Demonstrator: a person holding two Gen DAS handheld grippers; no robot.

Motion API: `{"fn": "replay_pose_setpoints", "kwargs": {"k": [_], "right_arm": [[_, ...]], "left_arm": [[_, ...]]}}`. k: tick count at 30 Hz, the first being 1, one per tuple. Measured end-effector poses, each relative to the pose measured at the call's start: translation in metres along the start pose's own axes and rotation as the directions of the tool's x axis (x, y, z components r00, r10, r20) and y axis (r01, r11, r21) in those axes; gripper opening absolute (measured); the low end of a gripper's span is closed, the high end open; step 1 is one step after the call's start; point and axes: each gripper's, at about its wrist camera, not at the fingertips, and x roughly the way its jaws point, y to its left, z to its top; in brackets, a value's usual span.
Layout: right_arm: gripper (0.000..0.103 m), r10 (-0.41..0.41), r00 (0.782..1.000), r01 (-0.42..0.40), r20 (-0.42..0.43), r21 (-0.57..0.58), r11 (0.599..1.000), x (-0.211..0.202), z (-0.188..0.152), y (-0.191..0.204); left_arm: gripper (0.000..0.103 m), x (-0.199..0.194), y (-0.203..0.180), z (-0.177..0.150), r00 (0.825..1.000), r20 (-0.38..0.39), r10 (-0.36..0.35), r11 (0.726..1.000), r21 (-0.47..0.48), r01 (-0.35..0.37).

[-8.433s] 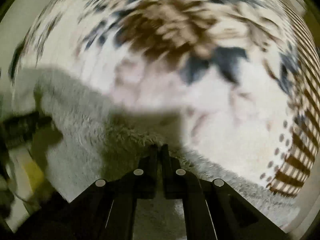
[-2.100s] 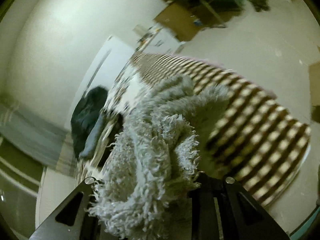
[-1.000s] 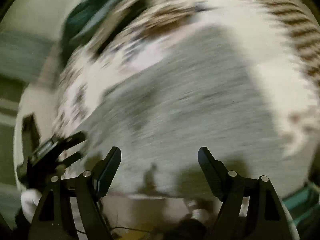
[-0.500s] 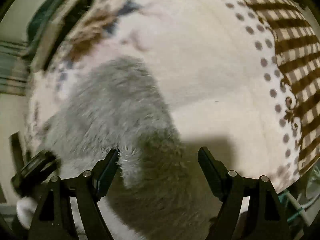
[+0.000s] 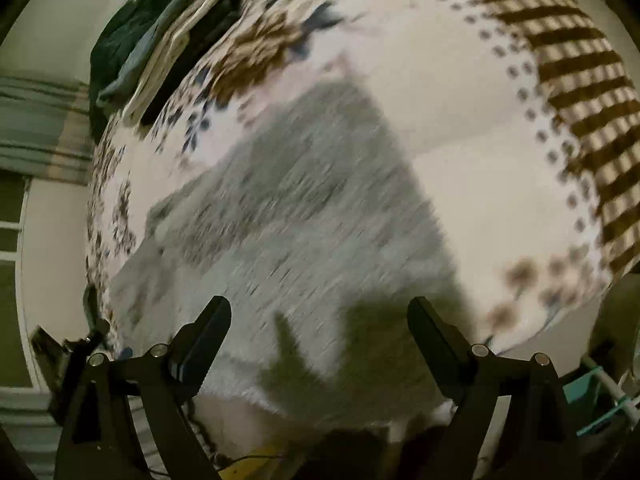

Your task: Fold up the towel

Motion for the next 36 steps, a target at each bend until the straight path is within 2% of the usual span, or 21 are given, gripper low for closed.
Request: {"fn": "replay_pose_setpoints", "kwargs": {"k": [3,5,7,9,10,11,12,14,17,23,31,34,36], "right_arm": [[0.092,-0.012,0.999,0.011,-0.047,-0.027,1.0,0.013,-0.01,0.016],[0.092,-0.035,0.997,0.03,-0.067,-0.068,0.997,0.024,-0.013,0.03],[0.092,-0.046,0.996,0.039,-0.071,-0.099,0.994,0.034,-0.012,0.047],[0.092,-0.044,0.996,0.035,-0.08,-0.107,0.994,0.042,-0.01,0.059],[0.092,-0.043,0.996,0.034,-0.083,-0.109,0.993,0.047,-0.007,0.065],[0.092,-0.044,0.995,0.034,-0.089,-0.113,0.993,0.051,-0.007,0.07],[0.092,-0.047,0.995,0.037,-0.093,-0.114,0.993,0.056,-0.002,0.075],[0.092,-0.048,0.994,0.036,-0.098,-0.117,0.992,0.062,0.0,0.084],[0.092,-0.053,0.993,0.04,-0.107,-0.125,0.991,0.069,-0.001,0.093],[0.092,-0.047,0.992,0.03,-0.115,-0.149,0.988,0.081,-0.006,0.108],[0.092,-0.018,0.992,0.002,-0.122,-0.129,0.992,0.081,-0.01,0.101],[0.092,-0.006,0.994,-0.009,-0.112,-0.131,0.991,0.075,-0.009,0.097],[0.092,0.001,0.994,-0.015,-0.106,-0.131,0.991,0.071,-0.008,0.093]], "left_arm": [[0.092,0.004,0.06,0.015,0.997,0.065,0.035,0.987,-0.161,-0.024],[0.092,0.007,0.084,0.021,0.995,0.1,0.011,0.97,-0.242,0.013],[0.092,0.018,0.102,0.031,0.992,0.123,-0.002,0.952,-0.304,0.04],[0.09,0.03,0.11,0.041,0.991,0.133,0.013,0.946,-0.321,0.03],[0.081,0.035,0.111,0.046,0.991,0.136,0.018,0.948,-0.318,0.027],[0.068,0.041,0.112,0.051,0.991,0.136,0.019,0.951,-0.31,0.024],[0.061,0.044,0.112,0.055,0.991,0.133,0.016,0.953,-0.303,0.026],[0.038,0.051,0.104,0.06,0.99,0.142,0.009,0.961,-0.273,0.03],[0.017,0.044,0.094,0.058,0.985,0.168,0.027,0.973,-0.229,0.012],[0.013,0.001,0.067,0.044,0.962,0.262,0.081,0.988,-0.15,-0.042],[0.01,-0.038,0.056,0.028,0.953,0.282,0.11,0.987,-0.143,-0.071],[0.008,-0.052,0.046,0.029,0.945,0.311,0.098,0.988,-0.142,-0.055],[0.008,-0.064,0.025,0.029,0.937,0.346,0.047,0.995,-0.099,-0.014]]}}
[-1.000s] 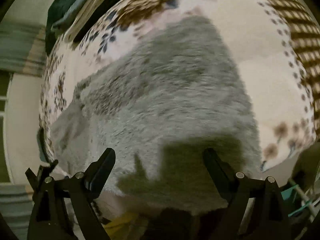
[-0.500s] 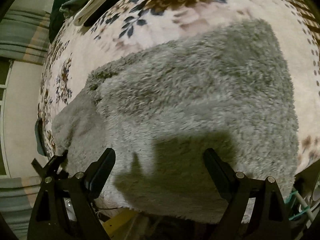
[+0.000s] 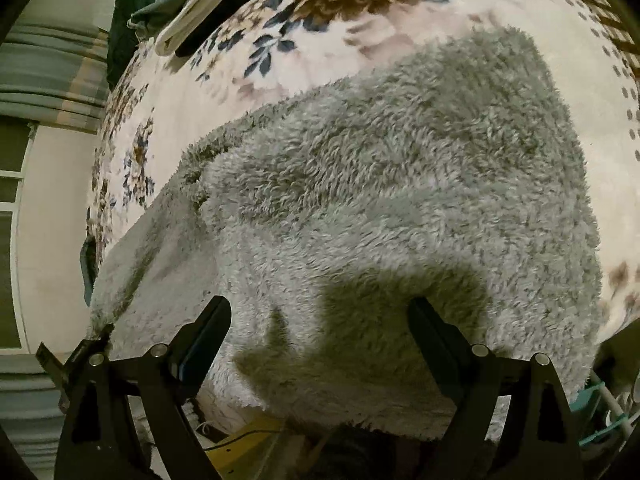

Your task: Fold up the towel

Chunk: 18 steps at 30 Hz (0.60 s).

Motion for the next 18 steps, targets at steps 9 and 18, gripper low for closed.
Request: {"fn": "replay_pose_setpoints", "kwargs": {"k": [9,18], "right_arm": [[0.092,0.038,0.997,-0.043,0.068,0.073,0.996,-0.037,-0.005,-0.036],[0.092,0.003,0.985,-0.037,0.175,0.189,0.981,-0.109,-0.018,-0.121]], "left_arm": [[0.007,-0.066,-0.165,-0.041,0.953,-0.01,-0.302,0.904,0.315,0.289],[0.007,-0.05,-0.308,-0.207,0.877,-0.302,-0.374,0.729,0.488,0.479]]}}
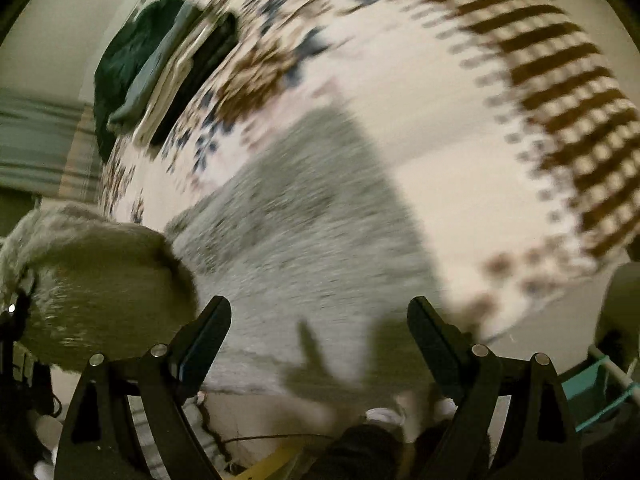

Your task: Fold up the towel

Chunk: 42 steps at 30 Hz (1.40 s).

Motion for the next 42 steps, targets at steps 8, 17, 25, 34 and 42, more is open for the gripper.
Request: {"fn": "replay_pose_setpoints", "kwargs": {"k": [8,17,25,34,42], "right_arm": [[0.092,-0.074,0.996,0.067,0.059,0.116,0.991,-0.053,0.004,-0.093],[0.092,0.014,0.996,-0.03,0.089,0.189,0.981,-0.064,0.009,-0.119],[0.092,0.168,0.985,-0.167,-0.045,0.024,0.986,-0.016,0.014,-0.039],[0.018,0.188,0.974,-0.165,-0.128,0.173,0.971,0.052,0.0,-0.041],[0.006,0.068,0.995,-0.05,-0.069,0.243,0.969,-0.009,-0.023,-0.085]], "left_arm": [[0.023,0.09,-0.066,-0.059,0.954,-0.294,0.064,0.991,0.129,-0.026],[0.088,0.039,-0.05,-0.02,0.955,-0.294,-0.028,0.989,0.128,0.069],[0.088,0.021,0.114,0.02,0.915,-0.281,0.29,0.953,0.004,-0.301],[0.088,0.043,0.172,-0.001,0.883,-0.36,0.302,0.934,-0.073,-0.35],[0.088,0.052,0.158,0.0,0.897,-0.356,0.263,0.951,-0.06,-0.303]]}}
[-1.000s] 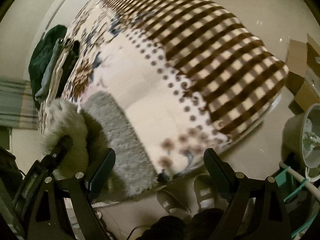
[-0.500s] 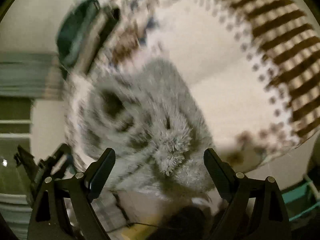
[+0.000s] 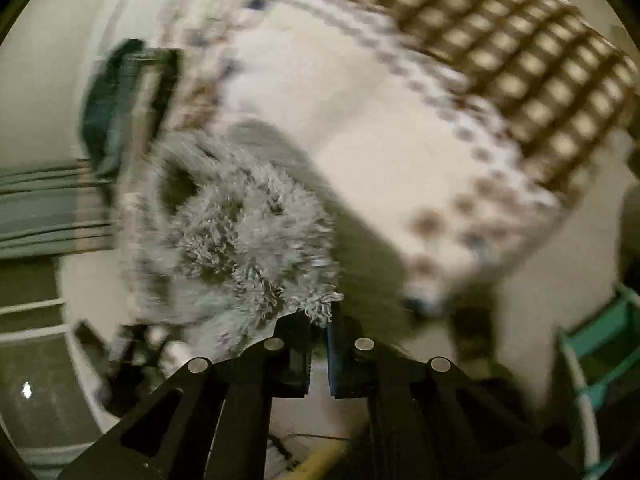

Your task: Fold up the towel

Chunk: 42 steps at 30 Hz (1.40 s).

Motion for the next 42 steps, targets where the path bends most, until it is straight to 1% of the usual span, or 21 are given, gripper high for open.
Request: {"fn": "replay_pose_setpoints", "kwargs": {"k": [3,4,5,7,9,11,13,15,17,18,19,20,23,26,28,30,31,32,33,37,42], "right_arm": [[0.008,-0.048,0.994,0.048,-0.099,-0.005,0.999,0.019,0.007,-0.007],[0.014,-0.053,0.993,0.05,-0.105,-0.028,0.998,0.018,0.008,-0.001],[0.018,-0.067,0.994,0.061,-0.091,-0.061,0.996,0.014,0.01,0.009],[0.045,-0.071,0.997,0.069,-0.013,-0.126,0.99,-0.002,0.013,0.034],[0.061,-0.015,0.997,0.03,0.079,-0.193,0.981,-0.02,0.015,0.06],[0.065,0.026,0.99,0.013,0.142,-0.274,0.962,-0.031,0.019,0.088],[0.077,0.038,0.993,0.002,0.111,-0.341,0.94,-0.018,0.028,0.111],[0.077,0.02,0.999,-0.005,0.042,-0.341,0.94,0.007,0.041,0.122],[0.077,0.027,0.998,-0.041,-0.053,-0.27,0.962,0.038,0.056,0.119],[0.065,0.061,0.994,-0.08,-0.09,-0.227,0.971,0.048,0.063,0.118],[0.02,0.096,0.992,-0.111,-0.082,-0.208,0.972,0.052,0.071,0.118],[0.017,0.098,0.994,-0.106,-0.049,-0.217,0.97,0.047,0.076,0.122],[0.016,0.063,0.993,-0.04,0.102,-0.214,0.976,0.024,0.09,0.122],[0.016,0.026,0.987,-0.009,0.16,-0.101,0.995,0.015,0.122,0.099],[0.018,0.028,0.992,-0.025,0.124,-0.028,0.999,0.028,0.141,0.079],[0.024,0.069,0.997,-0.07,0.022,0.056,0.996,0.046,0.156,0.057],[0.037,0.07,0.997,-0.068,-0.019,0.094,0.993,0.049,0.157,0.05],[0.046,0.066,0.998,-0.065,-0.008,0.094,0.993,0.04,0.154,0.046],[0.064,0.074,0.997,-0.075,0.023,0.065,0.995,0.026,0.148,0.045],[0.067,0.072,0.996,-0.072,0.047,-0.012,0.997,-0.005,0.115,0.037],[0.067,0.083,0.993,-0.078,-0.08,0.059,0.995,0.025,0.072,-0.002]], "left_arm": [[0.088,0.004,-0.006,0.001,1.0,0.002,0.015,0.999,0.036,-0.015],[0.088,0.005,-0.009,0.001,1.0,0.002,0.024,0.998,0.053,-0.024],[0.088,0.007,-0.011,0.0,0.999,0.003,0.032,0.997,0.068,-0.032],[0.088,0.01,-0.013,-0.001,1.0,-0.004,0.031,0.996,0.081,-0.03],[0.088,0.014,-0.014,-0.003,1.0,-0.018,0.025,0.997,0.078,-0.023],[0.088,0.016,-0.017,-0.005,1.0,-0.021,0.018,0.996,0.083,-0.016],[0.088,0.015,-0.02,-0.005,1.0,-0.022,0.009,0.996,0.085,-0.007],[0.088,0.012,-0.023,-0.005,1.0,-0.017,-0.001,0.996,0.088,0.003],[0.088,0.007,-0.026,-0.004,1.0,-0.016,-0.01,0.995,0.099,0.011],[0.088,0.004,-0.026,-0.004,1.0,-0.013,-0.013,0.994,0.104,0.014],[0.088,0.002,-0.026,-0.003,1.0,-0.011,-0.015,0.994,0.108,0.016],[0.088,-0.001,-0.026,-0.002,1.0,-0.009,-0.022,0.993,0.112,0.023],[0.088,-0.006,-0.023,0.003,1.0,-0.001,-0.031,0.993,0.11,0.031],[0.088,-0.002,-0.021,0.011,1.0,-0.002,-0.027,0.994,0.104,0.027],[0.088,0.004,-0.02,0.015,1.0,-0.002,-0.023,0.995,0.1,0.023],[0.088,0.012,-0.02,0.02,1.0,-0.012,-0.013,0.994,0.104,0.014],[0.088,0.014,-0.019,0.021,1.0,-0.015,-0.015,0.994,0.108,0.017],[0.088,0.017,-0.02,0.022,1.0,-0.018,-0.011,0.993,0.115,0.013],[0.088,0.019,-0.02,0.023,1.0,-0.019,-0.006,0.993,0.122,0.009],[0.088,0.027,-0.023,0.028,1.0,-0.028,-0.002,0.991,0.136,0.005],[0.088,0.03,-0.028,0.029,0.999,-0.033,0.007,0.989,0.146,-0.002]]}}
